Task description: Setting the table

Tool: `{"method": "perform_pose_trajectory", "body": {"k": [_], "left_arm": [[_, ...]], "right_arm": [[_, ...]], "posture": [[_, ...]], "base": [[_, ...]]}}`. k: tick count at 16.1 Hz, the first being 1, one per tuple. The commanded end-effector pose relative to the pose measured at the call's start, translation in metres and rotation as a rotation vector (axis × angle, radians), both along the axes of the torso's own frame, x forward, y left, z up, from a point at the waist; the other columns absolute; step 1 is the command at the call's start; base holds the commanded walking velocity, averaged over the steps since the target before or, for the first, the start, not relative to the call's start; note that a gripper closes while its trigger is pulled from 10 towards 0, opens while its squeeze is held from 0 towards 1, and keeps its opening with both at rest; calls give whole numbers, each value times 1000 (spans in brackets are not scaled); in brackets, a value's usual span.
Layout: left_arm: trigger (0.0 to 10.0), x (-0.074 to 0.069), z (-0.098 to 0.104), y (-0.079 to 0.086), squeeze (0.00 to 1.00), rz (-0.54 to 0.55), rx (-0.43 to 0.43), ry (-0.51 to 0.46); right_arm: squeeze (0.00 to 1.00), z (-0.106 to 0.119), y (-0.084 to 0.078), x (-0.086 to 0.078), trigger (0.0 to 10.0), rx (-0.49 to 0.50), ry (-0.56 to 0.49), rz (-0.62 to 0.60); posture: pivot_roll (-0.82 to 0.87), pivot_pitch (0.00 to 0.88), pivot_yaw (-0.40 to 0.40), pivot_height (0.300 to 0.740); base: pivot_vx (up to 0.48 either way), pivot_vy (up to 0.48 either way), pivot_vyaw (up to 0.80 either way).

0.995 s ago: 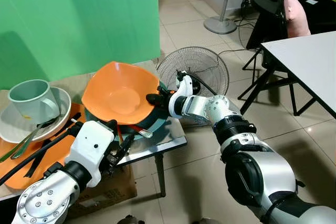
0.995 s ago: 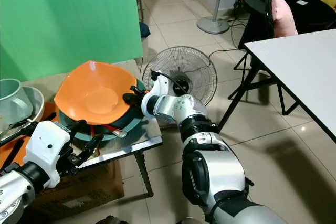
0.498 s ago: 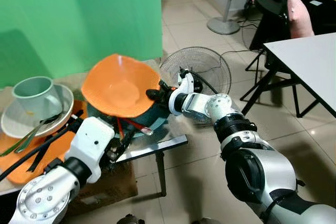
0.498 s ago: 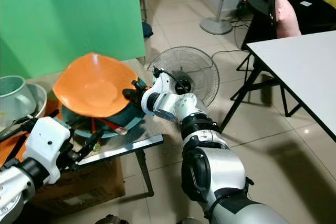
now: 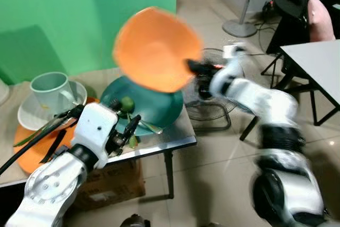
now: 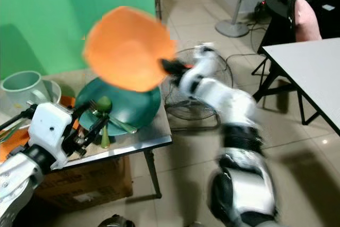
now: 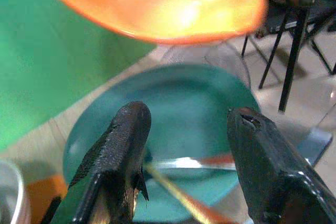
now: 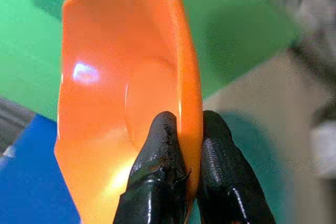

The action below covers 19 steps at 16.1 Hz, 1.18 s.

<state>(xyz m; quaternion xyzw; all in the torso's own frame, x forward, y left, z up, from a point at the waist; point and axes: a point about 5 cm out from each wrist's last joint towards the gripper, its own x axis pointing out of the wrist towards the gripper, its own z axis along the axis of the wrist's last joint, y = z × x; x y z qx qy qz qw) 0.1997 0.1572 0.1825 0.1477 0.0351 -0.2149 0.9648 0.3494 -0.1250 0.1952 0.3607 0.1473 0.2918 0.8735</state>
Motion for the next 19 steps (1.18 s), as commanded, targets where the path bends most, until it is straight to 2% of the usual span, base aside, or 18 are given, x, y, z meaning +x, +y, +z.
{"method": "perform_pose_trajectory", "body": {"k": [1,2,3,5,6,7,10,11,15,19], "left_arm": [[10000,3,0,0,0,19,-7,-22],[10000,9,1,1,0,88,-37,-43],[10000,13,3,2,0,149,-67,-70],[10000,17,4,2,0,201,-94,-99],[10000,19,2,-1,0,215,-81,-104],[10000,22,-1,-6,0,238,-55,-117],[10000,26,0,-15,0,228,-66,-144],[10000,26,0,-18,0,214,-76,-148],[10000,25,-2,-17,0,233,-100,-149],[10000,24,-2,-9,0,261,-98,-152]], "right_arm": [[0,23,-7,-9,10000,-86,-169,-15],[0,25,-25,-16,10000,-260,-275,-141],[0,27,-39,-23,10000,-361,-332,-235],[0,24,-52,-33,10000,-387,-321,-317],[0,21,-59,-43,10000,-430,-320,-374],[0,17,-64,-62,10000,-483,-315,-444],[0,9,-65,-82,10000,-482,-279,-541],[0,5,-63,-87,10000,-513,-273,-539],[0,3,-67,-96,10000,-566,-256,-563],[0,0,-69,-93,10000,-587,-237,-569]], "posture": [[-26,0,72,740],[-36,0,68,740],[-43,0,63,740],[-51,0,59,740],[-58,0,57,740],[-72,8,65,740],[-88,16,80,740],[-99,20,87,740],[-103,25,74,740],[-94,21,65,740]], "base": [[0,0,0],[0,0,0],[0,0,0],[0,0,0],[0,0,-781],[0,0,-781],[0,0,-785],[0,0,-788],[0,0,-781],[0,0,-781]]}}
